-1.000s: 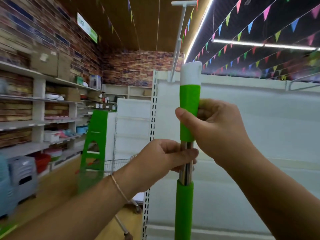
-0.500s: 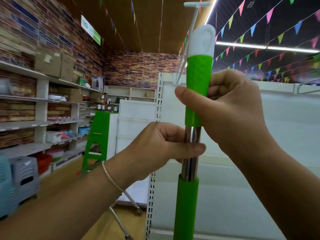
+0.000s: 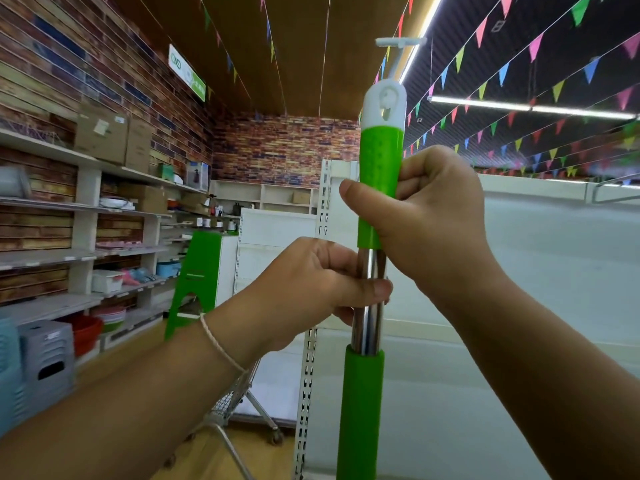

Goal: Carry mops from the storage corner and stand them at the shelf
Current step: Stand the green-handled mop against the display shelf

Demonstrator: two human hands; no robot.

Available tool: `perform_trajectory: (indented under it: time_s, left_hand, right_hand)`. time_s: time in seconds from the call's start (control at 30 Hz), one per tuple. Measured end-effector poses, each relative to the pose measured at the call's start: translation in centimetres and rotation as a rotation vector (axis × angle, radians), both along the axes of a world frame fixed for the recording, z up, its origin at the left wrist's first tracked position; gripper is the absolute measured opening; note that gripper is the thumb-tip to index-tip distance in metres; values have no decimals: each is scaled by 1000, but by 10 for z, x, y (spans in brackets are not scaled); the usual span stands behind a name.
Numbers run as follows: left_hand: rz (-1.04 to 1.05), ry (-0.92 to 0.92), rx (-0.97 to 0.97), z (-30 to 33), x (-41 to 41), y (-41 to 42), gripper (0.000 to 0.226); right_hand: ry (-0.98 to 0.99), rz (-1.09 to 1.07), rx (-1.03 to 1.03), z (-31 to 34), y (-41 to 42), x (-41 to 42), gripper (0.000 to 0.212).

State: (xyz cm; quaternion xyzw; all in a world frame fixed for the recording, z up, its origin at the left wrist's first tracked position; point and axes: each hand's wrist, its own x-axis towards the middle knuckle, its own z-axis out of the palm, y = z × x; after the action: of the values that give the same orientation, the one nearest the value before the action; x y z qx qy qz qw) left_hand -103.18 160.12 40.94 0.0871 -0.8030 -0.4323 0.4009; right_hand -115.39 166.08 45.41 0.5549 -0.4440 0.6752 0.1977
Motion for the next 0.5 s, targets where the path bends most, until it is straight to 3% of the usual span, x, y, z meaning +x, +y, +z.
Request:
perform_trajectory:
  time_s: [0.2, 0.5]
  left_hand:
    - [67, -51, 35, -4, -12, -16, 10]
    - [158, -95, 32, -12, -39, -61, 19]
  right_hand:
    - [-50, -16, 55, -6, -19, -8, 42]
    - [-122, 12, 192, -11, -58, -33, 39]
